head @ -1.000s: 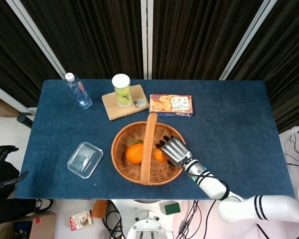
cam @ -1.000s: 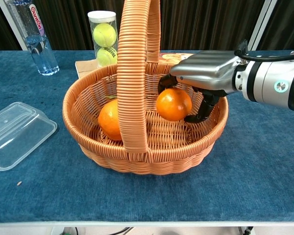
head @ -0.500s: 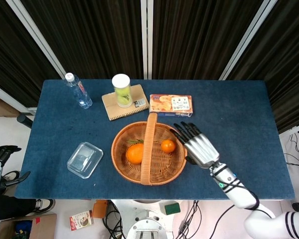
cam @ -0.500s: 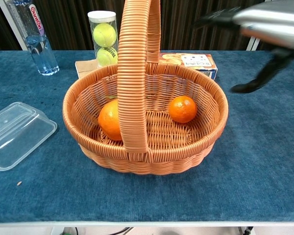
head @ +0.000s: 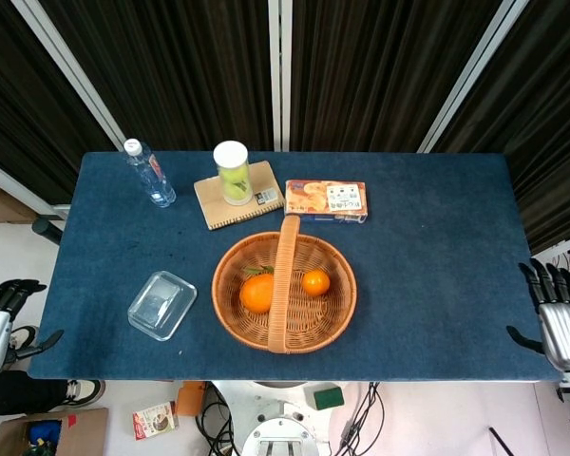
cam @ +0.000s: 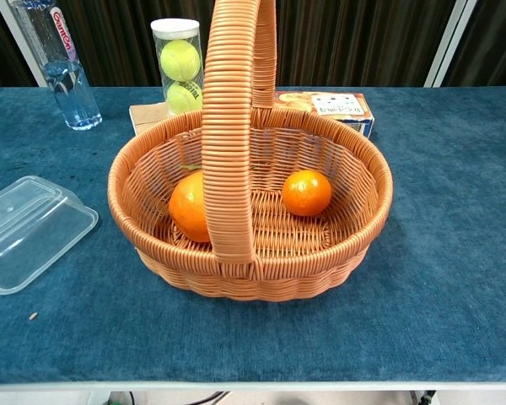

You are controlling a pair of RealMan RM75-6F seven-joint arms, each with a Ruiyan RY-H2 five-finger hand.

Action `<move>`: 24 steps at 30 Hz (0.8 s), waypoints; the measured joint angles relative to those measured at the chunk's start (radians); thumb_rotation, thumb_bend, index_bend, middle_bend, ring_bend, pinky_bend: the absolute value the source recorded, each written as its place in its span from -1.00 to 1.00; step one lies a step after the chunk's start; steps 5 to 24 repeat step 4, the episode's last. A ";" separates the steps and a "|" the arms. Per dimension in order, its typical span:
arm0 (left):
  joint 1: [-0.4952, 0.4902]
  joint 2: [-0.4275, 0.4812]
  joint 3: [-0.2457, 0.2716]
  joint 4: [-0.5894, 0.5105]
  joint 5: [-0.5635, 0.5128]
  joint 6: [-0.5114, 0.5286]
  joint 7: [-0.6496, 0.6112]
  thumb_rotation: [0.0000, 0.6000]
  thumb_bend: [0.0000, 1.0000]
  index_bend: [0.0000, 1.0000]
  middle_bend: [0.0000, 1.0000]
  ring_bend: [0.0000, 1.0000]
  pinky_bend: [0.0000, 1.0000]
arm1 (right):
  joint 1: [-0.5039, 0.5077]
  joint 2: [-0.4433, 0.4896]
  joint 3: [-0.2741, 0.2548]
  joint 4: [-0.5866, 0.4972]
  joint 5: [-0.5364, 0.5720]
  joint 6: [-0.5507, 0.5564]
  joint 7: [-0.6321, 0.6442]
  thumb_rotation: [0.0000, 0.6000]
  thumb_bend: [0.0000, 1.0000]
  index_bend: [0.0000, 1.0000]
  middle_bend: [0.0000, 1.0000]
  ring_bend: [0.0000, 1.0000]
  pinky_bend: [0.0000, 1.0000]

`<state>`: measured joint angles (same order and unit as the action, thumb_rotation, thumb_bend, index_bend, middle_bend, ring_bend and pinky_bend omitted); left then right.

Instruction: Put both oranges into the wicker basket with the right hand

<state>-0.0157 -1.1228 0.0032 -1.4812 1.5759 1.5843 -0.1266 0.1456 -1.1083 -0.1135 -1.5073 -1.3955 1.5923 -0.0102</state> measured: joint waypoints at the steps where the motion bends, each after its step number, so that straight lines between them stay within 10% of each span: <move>1: 0.001 0.000 0.002 -0.001 0.000 -0.001 0.009 0.47 -0.75 -0.46 -0.54 -0.66 -0.31 | -0.017 -0.016 0.002 0.037 0.003 0.012 0.012 1.00 -0.74 -1.00 -1.00 -1.00 -1.00; 24: 0.002 0.002 0.008 -0.002 0.001 -0.007 0.054 0.47 -0.76 -0.47 -0.56 -0.72 -0.36 | -0.069 -0.074 0.014 0.143 0.009 0.045 0.042 1.00 -0.72 -1.00 -1.00 -1.00 -1.00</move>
